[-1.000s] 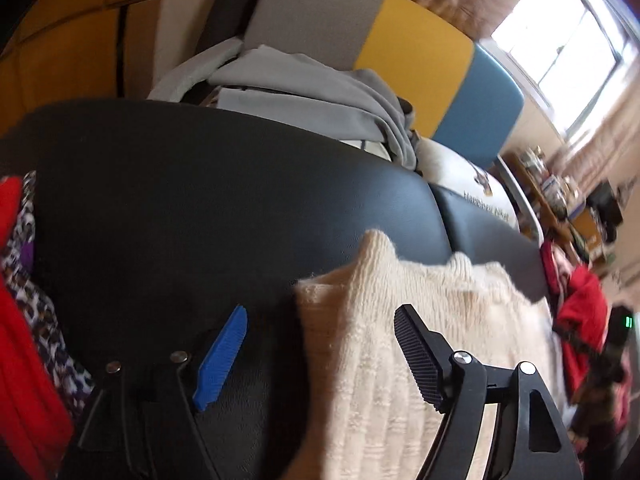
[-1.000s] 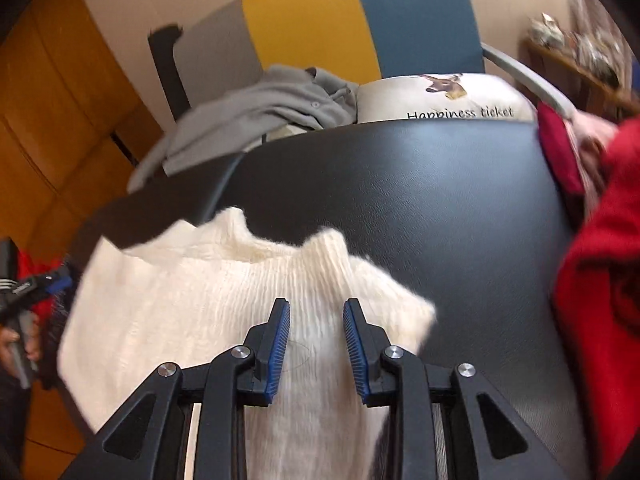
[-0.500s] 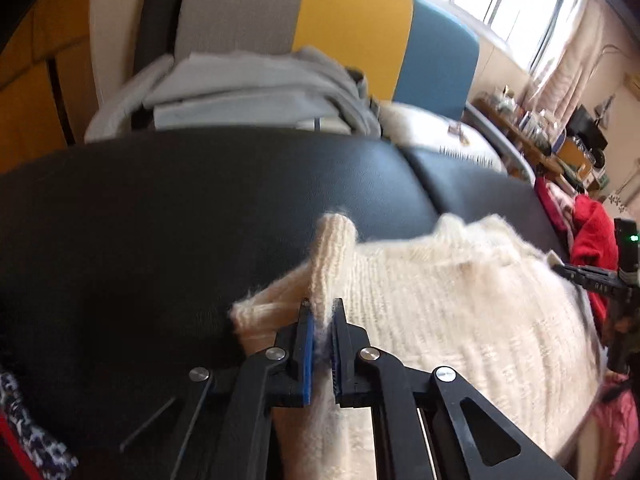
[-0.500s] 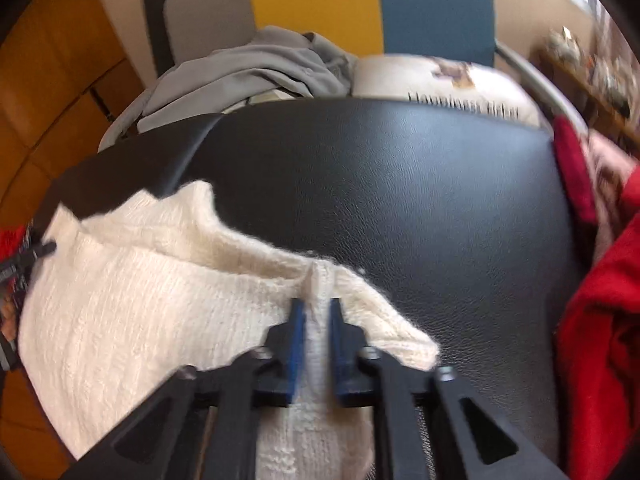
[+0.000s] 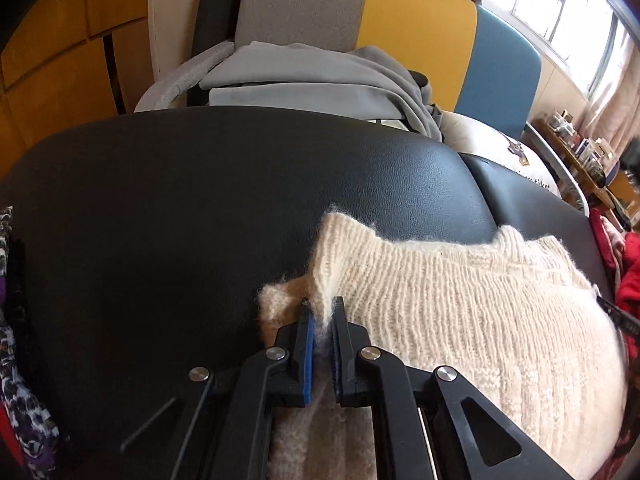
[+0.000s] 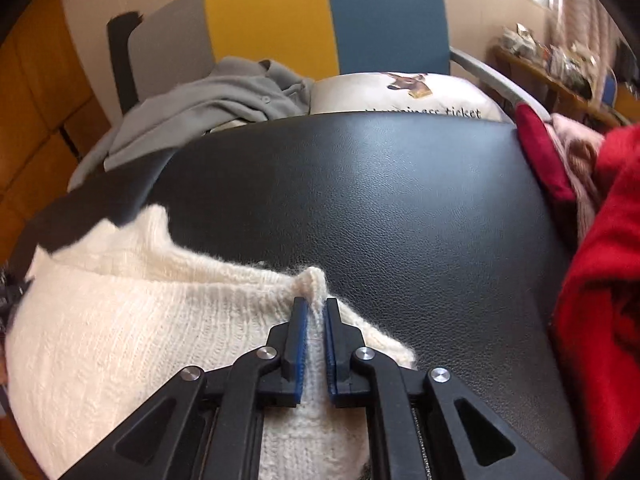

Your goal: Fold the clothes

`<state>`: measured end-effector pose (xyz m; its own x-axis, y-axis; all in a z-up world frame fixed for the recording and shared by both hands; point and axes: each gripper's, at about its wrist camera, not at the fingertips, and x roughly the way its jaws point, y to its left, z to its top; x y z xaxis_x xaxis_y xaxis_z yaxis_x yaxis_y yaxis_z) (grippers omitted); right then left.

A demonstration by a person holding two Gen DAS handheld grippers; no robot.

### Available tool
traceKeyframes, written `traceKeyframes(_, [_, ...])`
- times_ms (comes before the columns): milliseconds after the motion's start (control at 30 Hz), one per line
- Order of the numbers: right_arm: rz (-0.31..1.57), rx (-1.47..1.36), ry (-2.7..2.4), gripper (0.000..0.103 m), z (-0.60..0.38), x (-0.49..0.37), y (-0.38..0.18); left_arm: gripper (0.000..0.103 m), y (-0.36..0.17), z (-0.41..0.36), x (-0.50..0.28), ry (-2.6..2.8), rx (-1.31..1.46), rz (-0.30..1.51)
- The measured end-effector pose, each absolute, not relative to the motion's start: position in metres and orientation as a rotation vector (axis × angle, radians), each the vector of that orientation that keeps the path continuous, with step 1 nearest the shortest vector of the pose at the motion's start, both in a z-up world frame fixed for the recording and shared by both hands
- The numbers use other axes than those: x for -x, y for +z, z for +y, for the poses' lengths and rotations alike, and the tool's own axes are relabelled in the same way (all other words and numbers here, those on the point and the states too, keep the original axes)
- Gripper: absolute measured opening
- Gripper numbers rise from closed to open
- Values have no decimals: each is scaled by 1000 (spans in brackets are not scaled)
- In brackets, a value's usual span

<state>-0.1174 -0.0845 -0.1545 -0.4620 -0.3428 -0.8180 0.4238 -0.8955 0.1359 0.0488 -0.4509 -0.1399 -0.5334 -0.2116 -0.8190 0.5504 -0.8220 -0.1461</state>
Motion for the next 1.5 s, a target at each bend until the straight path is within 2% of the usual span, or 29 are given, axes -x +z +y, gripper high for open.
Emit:
traceKeyframes(67, [52, -1295, -2343, 8, -76, 118, -150, 9, -139, -451, -52, -2348, -1190, 556])
traceKeyframes(100, [11, -1301, -2330, 17, -70, 118, -146, 11, -138, -452, -54, -2343, -1188, 567])
traceKeyframes(133, [-31, -1303, -2318, 20, -64, 117, -142, 12, -137, -452, -57, -2339, -1186, 579])
traceKeyframes(200, [-126, -1284, -2298, 21, -48, 111, -134, 14, -132, -452, -66, -2326, -1159, 596])
traceKeyframes(300, [-258, -1268, -2210, 23, -18, 86, -127, 26, -122, -451, -81, -2301, -1103, 605])
traceKeyframes(433, [-374, -1266, -2076, 25, 21, 46, -128, 28, -98, -425, -99, -2321, -995, 509])
traceKeyframes(467, [-381, -1281, -2044, 25, 29, 35, -133, 30, -92, -414, -100, -2350, -978, 499])
traceKeyframes(533, [-389, -1313, -1987, 26, 40, 13, -144, 40, -86, -382, -95, -2452, -996, 492])
traceKeyframes(600, [-395, -1343, -1936, 29, 49, -8, -157, 42, -81, -344, -87, -2565, -1036, 459])
traceKeyframes(733, [-448, -1312, -1876, 30, 57, -30, -165, 42, -87, -245, -55, -2792, -1201, 267])
traceKeyframes(867, [-457, -1246, -1872, 30, 58, -31, -161, 42, -89, -164, -24, -2926, -1306, 42])
traceKeyframes(967, [-436, -1222, -1846, 30, 55, -24, -159, 42, -92, -139, -1, -2952, -1360, -40])
traceKeyframes(1167, [-404, -1187, -1589, 31, 35, -15, -159, 43, -110, -138, 10, -2937, -1533, -24])
traceKeyframes(1300, [-234, -1286, -1421, 31, 22, -28, -169, 43, -118, -133, -17, -2949, -1613, -17])
traceKeyframes(1367, [-203, -1318, -1420, 24, 27, -35, -170, 43, -117, -126, -31, -2956, -1635, 2])
traceKeyframes(1500, [-141, -1381, -1418, 24, 37, -49, -172, 44, -116, -109, -51, -2970, -1674, 60])
